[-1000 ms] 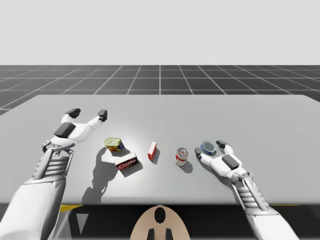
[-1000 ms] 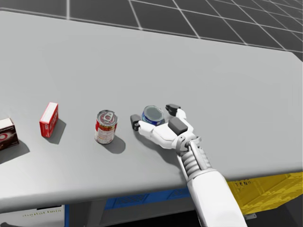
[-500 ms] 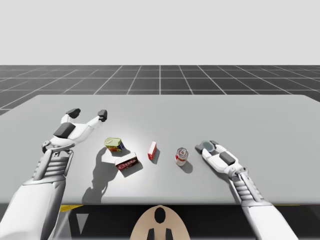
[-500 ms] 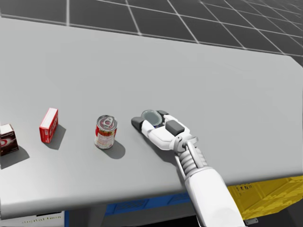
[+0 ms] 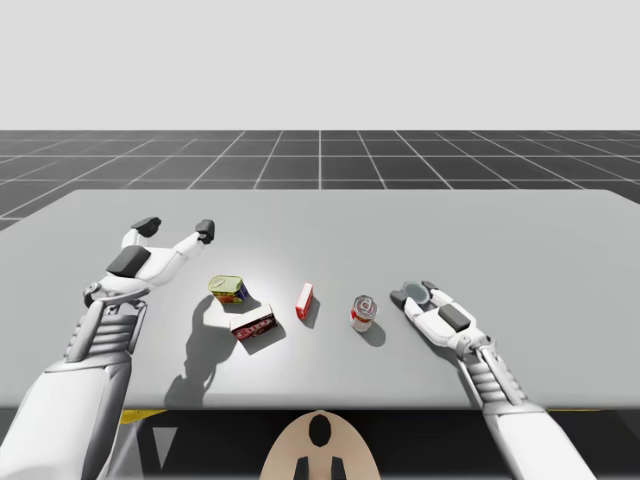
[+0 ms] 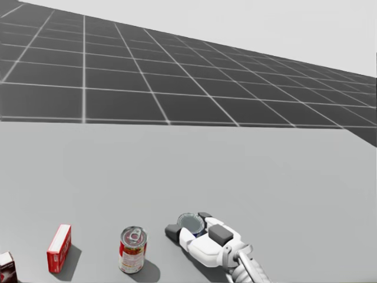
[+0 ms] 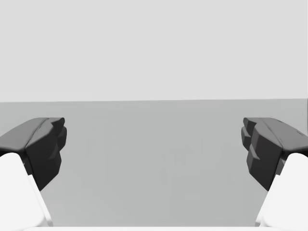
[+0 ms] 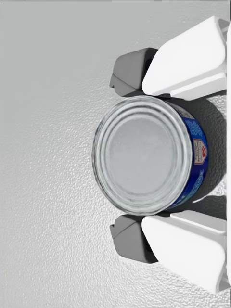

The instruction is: Pick up the tuna fish can and lift it.

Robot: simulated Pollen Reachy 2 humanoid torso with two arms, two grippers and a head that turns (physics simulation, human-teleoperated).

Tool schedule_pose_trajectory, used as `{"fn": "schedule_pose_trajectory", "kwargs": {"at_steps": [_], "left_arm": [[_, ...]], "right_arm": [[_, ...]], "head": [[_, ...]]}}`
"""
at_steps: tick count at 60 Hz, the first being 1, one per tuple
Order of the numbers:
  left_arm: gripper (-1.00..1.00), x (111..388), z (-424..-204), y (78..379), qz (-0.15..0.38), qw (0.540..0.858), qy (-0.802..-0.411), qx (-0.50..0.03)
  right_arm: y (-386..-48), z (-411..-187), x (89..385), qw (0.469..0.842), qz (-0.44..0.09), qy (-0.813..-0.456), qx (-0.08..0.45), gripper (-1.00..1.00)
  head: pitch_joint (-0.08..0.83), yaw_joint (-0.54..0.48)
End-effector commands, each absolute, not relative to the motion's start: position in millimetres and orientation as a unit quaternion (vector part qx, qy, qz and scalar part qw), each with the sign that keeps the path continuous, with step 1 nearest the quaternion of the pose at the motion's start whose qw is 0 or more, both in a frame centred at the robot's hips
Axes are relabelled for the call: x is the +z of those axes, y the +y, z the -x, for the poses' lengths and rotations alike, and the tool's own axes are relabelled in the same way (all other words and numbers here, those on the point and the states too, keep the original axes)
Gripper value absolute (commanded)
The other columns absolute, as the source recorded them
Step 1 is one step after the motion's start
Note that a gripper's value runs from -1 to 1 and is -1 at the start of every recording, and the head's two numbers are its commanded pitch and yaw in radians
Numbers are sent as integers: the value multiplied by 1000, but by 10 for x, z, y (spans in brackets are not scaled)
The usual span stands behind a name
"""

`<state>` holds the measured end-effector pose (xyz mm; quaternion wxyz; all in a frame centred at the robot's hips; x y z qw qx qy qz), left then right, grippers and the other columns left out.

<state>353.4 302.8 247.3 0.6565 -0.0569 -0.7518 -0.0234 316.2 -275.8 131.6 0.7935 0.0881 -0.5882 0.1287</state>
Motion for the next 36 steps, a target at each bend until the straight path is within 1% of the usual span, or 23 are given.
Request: {"fn": "schedule_pose_trajectory", "kwargs": {"at_steps": [1, 7, 8, 10, 15, 17, 19, 22, 23, 27, 31, 33, 36], "left_arm": [[-1000, 2478, -3529, 3030, 57, 656, -752, -21], [-1000, 2482, -3529, 3034, 58, 656, -752, -20], [-1000, 2484, -3528, 3035, 58, 656, -752, -20], [-1000, 2486, -3529, 3038, 58, 656, -752, -20], [-1000, 2488, -3529, 3041, 58, 656, -752, -20], [-1000, 2490, -3529, 3042, 58, 656, -752, -19], [-1000, 2492, -3529, 3043, 58, 656, -753, -19], [-1000, 2494, -3529, 3045, 58, 656, -753, -19], [-1000, 2494, -3529, 3046, 58, 656, -753, -19], [-1000, 2495, -3529, 3046, 58, 655, -753, -19], [-1000, 2497, -3529, 3047, 57, 655, -753, -18], [-1000, 2499, -3528, 3049, 57, 655, -753, -17], [-1000, 2503, -3526, 3050, 57, 654, -754, -16]], "right_arm": [[-2780, -3133, 1439, 786, -80, -599, 130, 1000], [-2786, -3138, 1673, 769, -73, -622, 130, 1000], [-2793, -3144, 1778, 761, -70, -632, 130, 1000], [-2798, -3147, 1858, 756, -70, -638, 130, 1000], [-2816, -3160, 2221, 731, -59, -667, 133, 1000], [-2818, -3158, 2300, 725, -55, -673, 136, 1000], [-2824, -3166, 2440, 715, -46, -684, 140, 1000], [-2828, -3171, 2539, 708, -41, -691, 142, 1000], [-2840, -3179, 2633, 701, -34, -698, 143, 1000], [-2867, -3184, 2840, 685, -25, -715, 139, 1000], [-2891, -3172, 3073, 662, -12, -737, 136, 1000], [-2900, -3157, 3228, 643, -1, -754, 136, 1000], [-2905, -3136, 3379, 618, 15, -774, 138, 1000]], "head": [[338, -365], [334, -368], [333, -369], [331, -370], [330, -372], [330, -373], [330, -373], [330, -373], [330, -373], [329, -372], [329, -369], [329, -366], [328, -363]]}}
